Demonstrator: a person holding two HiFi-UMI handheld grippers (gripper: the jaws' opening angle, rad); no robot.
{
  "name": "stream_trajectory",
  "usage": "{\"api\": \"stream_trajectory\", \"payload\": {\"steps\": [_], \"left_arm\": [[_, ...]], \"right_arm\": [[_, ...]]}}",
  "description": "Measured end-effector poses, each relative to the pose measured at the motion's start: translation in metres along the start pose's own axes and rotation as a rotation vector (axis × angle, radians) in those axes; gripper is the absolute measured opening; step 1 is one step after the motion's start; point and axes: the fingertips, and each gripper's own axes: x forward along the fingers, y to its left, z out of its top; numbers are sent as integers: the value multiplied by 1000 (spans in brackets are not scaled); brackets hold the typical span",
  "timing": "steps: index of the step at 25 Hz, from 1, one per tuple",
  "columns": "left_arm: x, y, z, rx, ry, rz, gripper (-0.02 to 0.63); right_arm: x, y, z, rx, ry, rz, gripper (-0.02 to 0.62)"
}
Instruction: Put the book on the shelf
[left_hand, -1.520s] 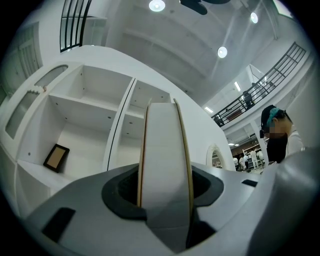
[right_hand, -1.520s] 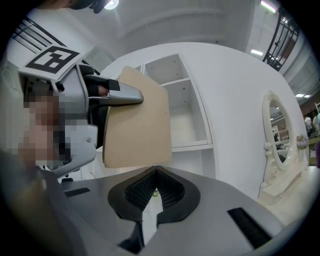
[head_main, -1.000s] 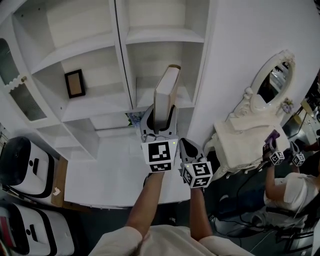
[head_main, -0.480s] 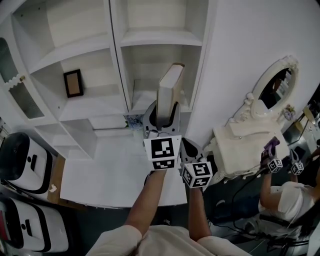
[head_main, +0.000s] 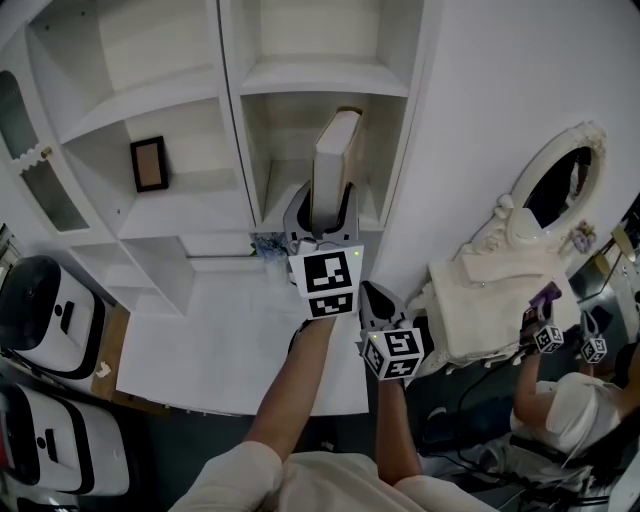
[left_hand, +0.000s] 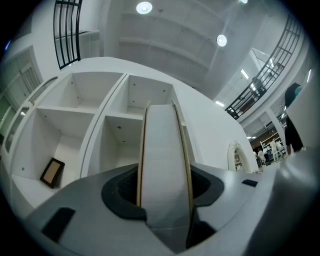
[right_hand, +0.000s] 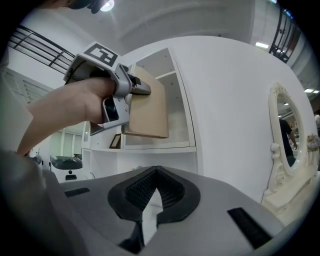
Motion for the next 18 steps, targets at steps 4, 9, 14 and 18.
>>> {"api": "stream_trajectory", "payload": {"steps": [4,9,14,18], "left_arm": [[24,-3,-17,23,33,0,222],[48,3,-32,11,58,23,222],[61,3,-41,-13,59,38,222],[73,4,-52,-35,73,40,222]], "right_arm": [[8,0,-4,-7,9,20,25],[22,5,-13,-12,31,56,25],[30,-4,-20,-8,46,62,25],[37,-11,-22,-1,49,65,25]]}}
